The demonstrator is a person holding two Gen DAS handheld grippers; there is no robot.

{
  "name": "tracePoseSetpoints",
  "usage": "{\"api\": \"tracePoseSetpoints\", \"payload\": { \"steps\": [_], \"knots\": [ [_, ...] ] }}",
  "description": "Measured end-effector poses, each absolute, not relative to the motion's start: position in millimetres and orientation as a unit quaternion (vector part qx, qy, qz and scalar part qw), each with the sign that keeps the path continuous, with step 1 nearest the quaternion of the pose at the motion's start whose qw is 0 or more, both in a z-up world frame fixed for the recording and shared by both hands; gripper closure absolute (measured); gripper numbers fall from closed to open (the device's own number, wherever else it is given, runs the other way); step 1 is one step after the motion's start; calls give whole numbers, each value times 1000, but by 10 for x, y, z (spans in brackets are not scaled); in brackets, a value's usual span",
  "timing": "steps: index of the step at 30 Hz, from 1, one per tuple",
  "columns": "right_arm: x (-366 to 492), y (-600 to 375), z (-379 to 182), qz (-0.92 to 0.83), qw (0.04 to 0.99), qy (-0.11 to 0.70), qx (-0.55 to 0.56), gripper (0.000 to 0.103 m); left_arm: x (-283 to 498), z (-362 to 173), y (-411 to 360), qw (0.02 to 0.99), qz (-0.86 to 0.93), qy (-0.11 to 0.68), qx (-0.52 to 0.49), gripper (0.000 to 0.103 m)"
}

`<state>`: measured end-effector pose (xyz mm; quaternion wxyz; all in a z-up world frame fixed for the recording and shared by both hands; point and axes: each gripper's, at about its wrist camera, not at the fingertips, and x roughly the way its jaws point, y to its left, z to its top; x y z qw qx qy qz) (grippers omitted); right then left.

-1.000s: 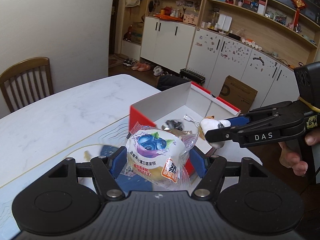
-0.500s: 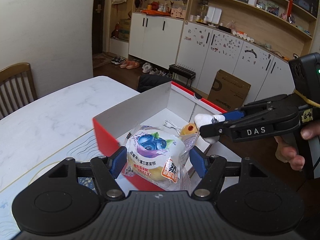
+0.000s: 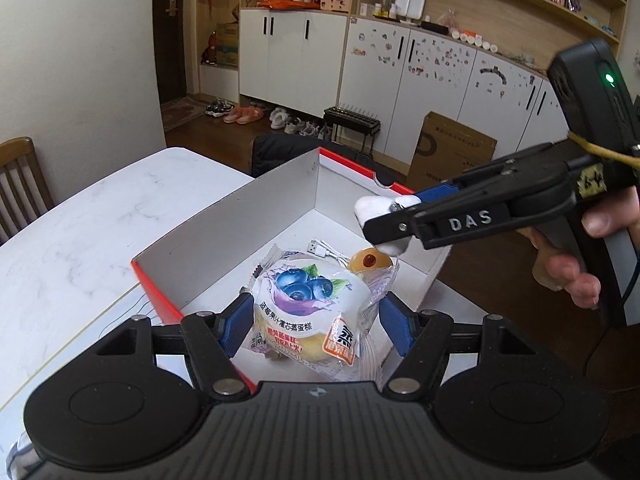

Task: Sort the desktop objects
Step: 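Lift the cake packet and white toy and carry both over the red box, then lower both tools into the box and open them to release packet and toy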

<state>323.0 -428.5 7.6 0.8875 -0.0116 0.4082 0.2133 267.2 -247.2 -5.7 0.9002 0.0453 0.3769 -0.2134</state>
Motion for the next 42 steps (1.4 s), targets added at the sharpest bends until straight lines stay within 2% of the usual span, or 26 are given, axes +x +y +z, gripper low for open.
{"api": "tracePoseSetpoints", "payload": {
  "steps": [24,42],
  "knots": [
    [4102,-4086,-558,197,865,455,-79,59,3585,-564,-2717,869,-189,446,97,35],
    [4365,-3977,-909,206,825,515,-111,58,3792,-782,-2737,850,-185,479,119,35]
  ]
}}
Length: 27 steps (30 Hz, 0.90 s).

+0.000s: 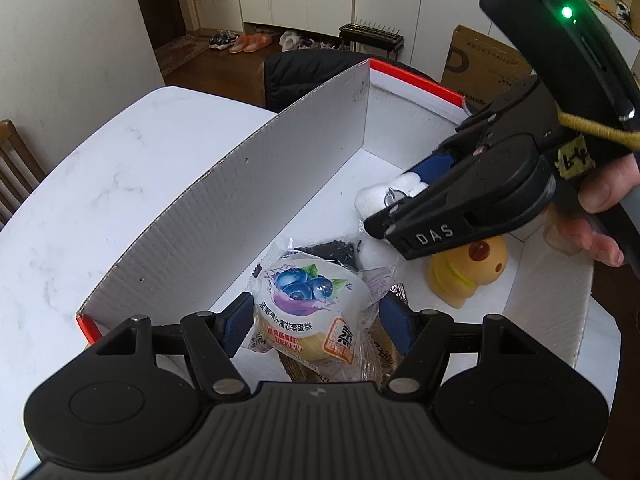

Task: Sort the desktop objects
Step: 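Lower both tools into the box and open them to release packet and toy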

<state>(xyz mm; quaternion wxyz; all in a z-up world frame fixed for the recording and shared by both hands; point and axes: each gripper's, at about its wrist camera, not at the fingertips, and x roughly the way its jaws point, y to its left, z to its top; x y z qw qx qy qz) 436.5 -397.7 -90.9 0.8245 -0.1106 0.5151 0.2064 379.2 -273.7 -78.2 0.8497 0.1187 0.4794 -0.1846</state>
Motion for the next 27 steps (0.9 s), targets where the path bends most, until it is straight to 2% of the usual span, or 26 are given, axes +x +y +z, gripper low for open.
{"api": "tracePoseSetpoints", "payload": {
  "steps": [12,20,27],
  "knots": [
    [4372,-3988,-919,208,818,524,-114,53,3848,-799,-2673,851,-180,481,109,33],
    [4287,-3984,-778,230,823,506,-117,35,3815,-726,-2606,859,-174,474,88,32],
    [4195,-4078,-594,236,832,491,-107,31,3731,-631,-2559,866,-173,464,76,32]
  ]
}}
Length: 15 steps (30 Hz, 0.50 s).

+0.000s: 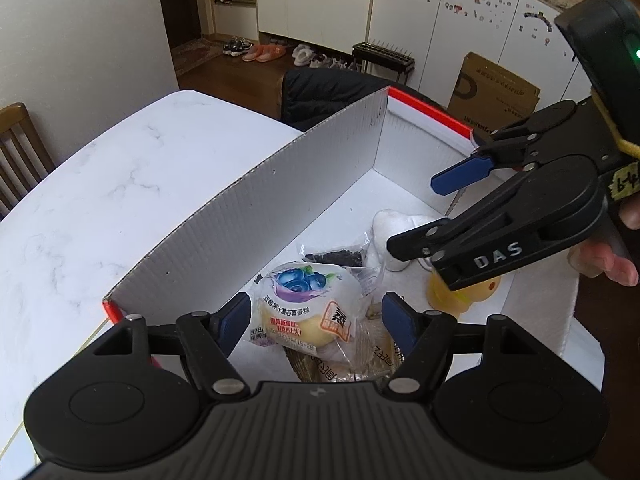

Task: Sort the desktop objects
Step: 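Lower both tools into the box and open them to release packet and toy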

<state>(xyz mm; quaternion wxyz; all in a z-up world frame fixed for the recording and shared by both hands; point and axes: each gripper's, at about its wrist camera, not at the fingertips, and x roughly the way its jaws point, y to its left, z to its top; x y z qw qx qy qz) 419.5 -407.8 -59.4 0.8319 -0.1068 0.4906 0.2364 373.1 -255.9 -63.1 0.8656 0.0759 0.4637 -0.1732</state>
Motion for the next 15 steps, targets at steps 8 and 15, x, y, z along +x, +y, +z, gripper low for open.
{"api": "tracePoseSetpoints", "payload": {
  "steps": [8,15],
  "knots": [
    [4013,-4193,-356,249,840,472,-92,30,3563,-478,-2512,876,-178,445,57,32],
    [3772,-4158,-134,266,848,452,-78,30,3363,-299,-2463,888,-183,420,47,32]
  ]
}}
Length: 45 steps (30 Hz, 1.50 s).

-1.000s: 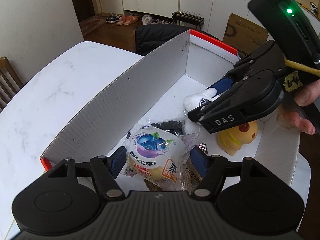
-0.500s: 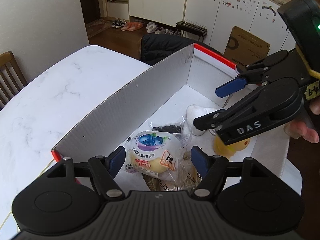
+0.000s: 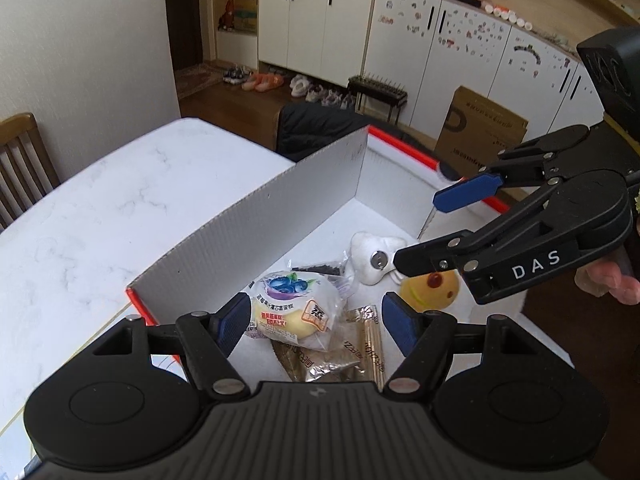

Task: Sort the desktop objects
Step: 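Lower both tools into the box and open them to release packet and toy, then withdraw both open tools from the box back toward the item pile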

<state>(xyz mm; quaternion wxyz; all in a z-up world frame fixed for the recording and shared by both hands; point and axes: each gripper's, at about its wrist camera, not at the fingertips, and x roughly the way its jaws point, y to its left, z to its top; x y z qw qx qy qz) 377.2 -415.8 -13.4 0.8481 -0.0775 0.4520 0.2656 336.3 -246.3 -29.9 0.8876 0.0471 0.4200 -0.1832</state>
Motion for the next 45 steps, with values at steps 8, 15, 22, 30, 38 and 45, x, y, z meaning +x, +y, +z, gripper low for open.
{"api": "tracePoseSetpoints", "payload": {
  "steps": [8,15,22,30,38,45],
  "knots": [
    [3474,-4061,145,281,859,424,-63,30,3050,-97,-2379,906,-173,386,29,32],
    [3251,-3946,282,281,866,410,-49,29,2766,3,-2207,915,-161,369,17,32],
    [2991,-3738,349,274,876,394,-45,29,2413,30,-1970,920,-154,359,1,32],
    [2729,-3457,343,271,878,392,-32,27,2053,38,-1616,922,-151,357,-17,26],
    [2485,-3087,342,279,878,386,-44,19,1761,45,-1254,927,-138,348,-12,21],
    [2351,-2732,290,280,876,390,-52,18,1560,1,-918,929,-121,350,-20,19]
  ]
}}
